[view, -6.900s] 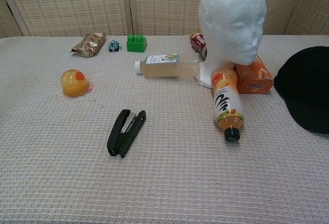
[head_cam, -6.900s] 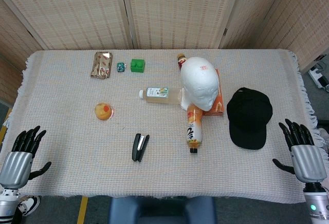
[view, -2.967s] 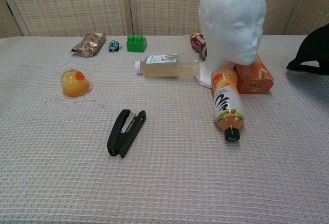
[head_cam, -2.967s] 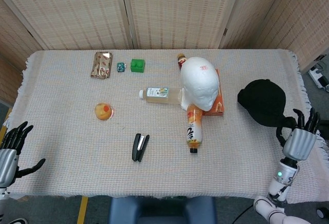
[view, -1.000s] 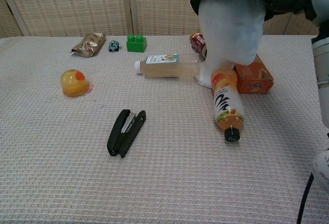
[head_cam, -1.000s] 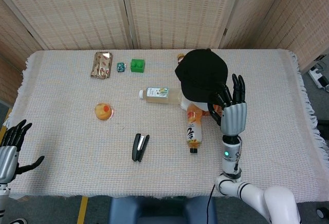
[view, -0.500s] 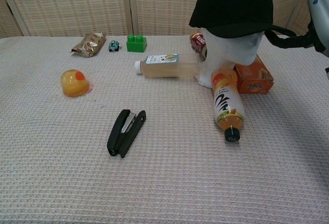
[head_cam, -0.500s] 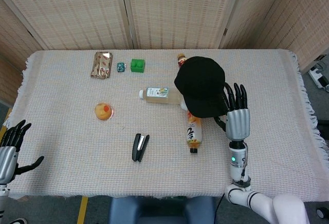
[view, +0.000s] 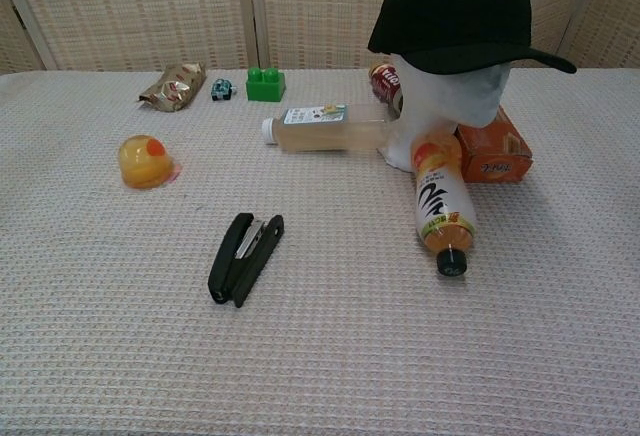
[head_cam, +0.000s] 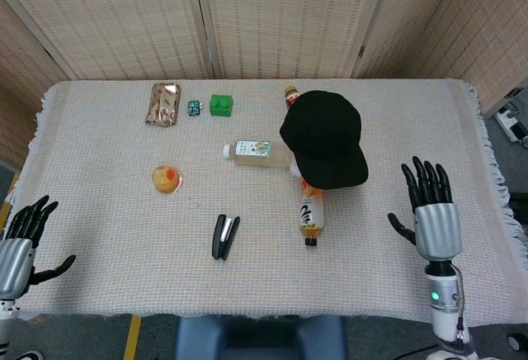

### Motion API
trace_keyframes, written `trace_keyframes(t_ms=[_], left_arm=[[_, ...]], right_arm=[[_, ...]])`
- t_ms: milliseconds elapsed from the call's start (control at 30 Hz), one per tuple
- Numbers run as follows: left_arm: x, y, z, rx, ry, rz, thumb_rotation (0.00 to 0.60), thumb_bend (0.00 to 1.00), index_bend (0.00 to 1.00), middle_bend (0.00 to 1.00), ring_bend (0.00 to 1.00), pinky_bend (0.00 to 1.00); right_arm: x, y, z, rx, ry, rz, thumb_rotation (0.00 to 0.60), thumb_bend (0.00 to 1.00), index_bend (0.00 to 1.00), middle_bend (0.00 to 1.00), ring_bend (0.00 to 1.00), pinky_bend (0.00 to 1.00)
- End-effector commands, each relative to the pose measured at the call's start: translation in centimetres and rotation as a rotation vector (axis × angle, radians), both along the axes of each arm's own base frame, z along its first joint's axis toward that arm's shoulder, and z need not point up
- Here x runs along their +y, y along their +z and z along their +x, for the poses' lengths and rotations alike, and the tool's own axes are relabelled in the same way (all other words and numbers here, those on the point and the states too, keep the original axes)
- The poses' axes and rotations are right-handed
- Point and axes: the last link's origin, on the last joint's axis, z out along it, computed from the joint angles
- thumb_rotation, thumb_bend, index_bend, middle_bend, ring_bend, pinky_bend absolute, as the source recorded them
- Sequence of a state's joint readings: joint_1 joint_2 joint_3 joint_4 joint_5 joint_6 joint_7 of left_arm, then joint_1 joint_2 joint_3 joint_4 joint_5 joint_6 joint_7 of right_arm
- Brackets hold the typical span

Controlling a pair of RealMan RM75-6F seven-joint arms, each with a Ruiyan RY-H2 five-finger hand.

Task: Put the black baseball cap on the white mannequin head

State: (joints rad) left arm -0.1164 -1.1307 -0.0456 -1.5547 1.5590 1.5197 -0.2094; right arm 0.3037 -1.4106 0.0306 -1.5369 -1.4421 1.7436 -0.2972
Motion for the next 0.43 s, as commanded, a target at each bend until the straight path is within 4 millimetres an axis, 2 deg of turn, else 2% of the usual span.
trace_keyframes(t_ms=[33, 200, 333, 433], left_arm=[[0.0, -0.3, 0.1, 0.018, -0.006, -0.014, 0.600, 0.24, 0.00, 0.00, 0.00, 0.08], [-0.3, -1.3, 0.1, 0.097, -0.018, -0.041, 0.600, 0.24, 0.00, 0.00, 0.00, 0.07], [-0.6, -1.7, 0.2, 0.161, -0.029, -0.053, 0.600, 0.24, 0.00, 0.00, 0.00, 0.07], [-0.8, -2.0, 0.3, 0.176, -0.022, -0.074, 0.600, 0.24, 0.00, 0.00, 0.00, 0.07]], right_arm=[[5.7, 4.1, -3.6, 0.153, -0.238, 0.082, 0.600, 0.10, 0.00, 0.00, 0.00, 0.00], [8.2, 6.6, -6.3, 0.085, -0.325, 0.096, 0.600, 0.10, 0.00, 0.00, 0.00, 0.00], [8.1, 7.8, -6.7, 0.060, -0.330, 0.119, 0.600, 0.10, 0.00, 0.00, 0.00, 0.00], [8.0, 7.7, -6.9, 0.062, -0.333, 0.133, 0.600, 0.10, 0.00, 0.00, 0.00, 0.00]])
